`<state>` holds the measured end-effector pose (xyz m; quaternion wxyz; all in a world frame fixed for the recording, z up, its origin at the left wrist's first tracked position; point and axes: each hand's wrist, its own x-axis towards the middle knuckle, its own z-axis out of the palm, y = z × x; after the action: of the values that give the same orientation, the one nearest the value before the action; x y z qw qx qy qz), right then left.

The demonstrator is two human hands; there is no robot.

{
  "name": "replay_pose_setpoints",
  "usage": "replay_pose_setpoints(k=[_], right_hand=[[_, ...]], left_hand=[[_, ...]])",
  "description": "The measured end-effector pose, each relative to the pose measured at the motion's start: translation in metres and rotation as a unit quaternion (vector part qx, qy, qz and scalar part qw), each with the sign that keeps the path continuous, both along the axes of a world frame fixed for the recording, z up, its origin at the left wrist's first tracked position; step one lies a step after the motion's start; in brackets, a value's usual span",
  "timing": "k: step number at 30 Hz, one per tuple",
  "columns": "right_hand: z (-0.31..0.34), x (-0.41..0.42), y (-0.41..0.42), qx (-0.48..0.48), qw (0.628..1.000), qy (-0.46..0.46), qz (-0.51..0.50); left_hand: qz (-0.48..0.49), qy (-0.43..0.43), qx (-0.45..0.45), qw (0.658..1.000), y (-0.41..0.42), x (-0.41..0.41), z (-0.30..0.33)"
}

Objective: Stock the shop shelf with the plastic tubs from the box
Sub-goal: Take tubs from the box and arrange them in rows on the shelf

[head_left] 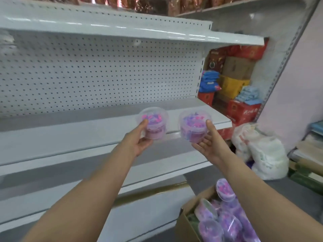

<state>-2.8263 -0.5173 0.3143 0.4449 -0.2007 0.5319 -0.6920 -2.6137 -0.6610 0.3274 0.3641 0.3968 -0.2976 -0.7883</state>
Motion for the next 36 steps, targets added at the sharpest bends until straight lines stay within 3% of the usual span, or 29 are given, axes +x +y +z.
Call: replay_pose_setpoints(k=[9, 20, 27, 31, 36], right_hand=[[0.032, 0.148, -0.132, 0.008, 0.994, 0.032, 0.104], [0.027, 0.358, -0.300, 0.003, 0.983, -0.013, 0.181], [0.014, 0.439, -0.359, 0.013, 0.980, -0.022, 0.195], [0.011, 0.460, -0.373, 0.020, 0.982, -0.023, 0.188], [0.008, 0.470, -0.380, 0.018, 0.982, -0.037, 0.182]], left_hand=[[0.138, 0.048, 0.008, 0.989, -0.079, 0.168, 0.023], [0.229, -0.041, -0.053, 0.971, -0.213, 0.380, 0.014], [0.244, -0.077, -0.068, 0.964, -0.282, 0.457, -0.005], [0.327, -0.138, -0.068, 0.933, -0.341, 0.487, -0.048], [0.333, -0.203, -0.059, 0.919, -0.372, 0.500, -0.070]])
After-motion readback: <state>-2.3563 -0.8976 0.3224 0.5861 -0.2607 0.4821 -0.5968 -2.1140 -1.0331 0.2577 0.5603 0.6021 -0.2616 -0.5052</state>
